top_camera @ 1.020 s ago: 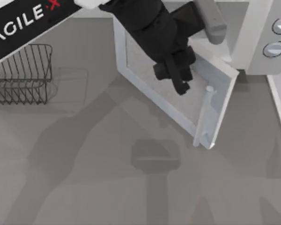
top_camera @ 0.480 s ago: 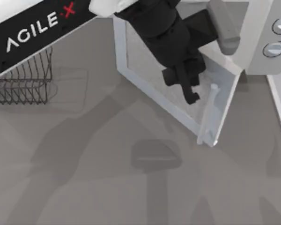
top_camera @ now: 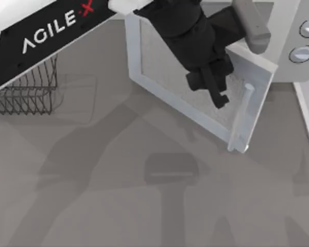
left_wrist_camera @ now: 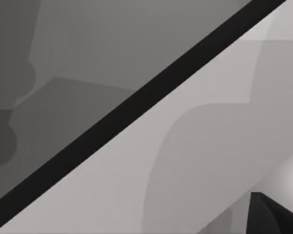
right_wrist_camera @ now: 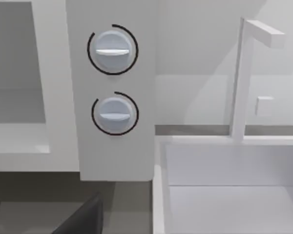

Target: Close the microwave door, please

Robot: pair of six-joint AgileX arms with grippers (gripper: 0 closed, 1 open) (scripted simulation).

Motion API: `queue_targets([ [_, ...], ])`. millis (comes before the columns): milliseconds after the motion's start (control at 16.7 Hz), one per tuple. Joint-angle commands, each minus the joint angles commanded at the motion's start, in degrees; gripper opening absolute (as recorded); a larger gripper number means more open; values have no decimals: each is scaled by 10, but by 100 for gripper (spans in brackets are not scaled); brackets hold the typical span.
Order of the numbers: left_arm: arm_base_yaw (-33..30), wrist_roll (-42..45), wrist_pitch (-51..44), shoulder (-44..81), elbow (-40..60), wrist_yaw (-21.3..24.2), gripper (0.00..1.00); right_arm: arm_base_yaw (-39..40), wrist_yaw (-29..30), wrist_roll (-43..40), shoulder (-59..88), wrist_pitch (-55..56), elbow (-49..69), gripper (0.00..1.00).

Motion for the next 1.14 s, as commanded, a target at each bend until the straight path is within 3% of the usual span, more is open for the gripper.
queue_targets([
  [720, -16, -12, -39, 39, 8, 22, 0, 0, 0, 0, 0, 0, 0, 100],
  [1140, -11, -22, -12, 31, 56, 3, 0, 0, 0, 0, 0, 0, 0, 100],
])
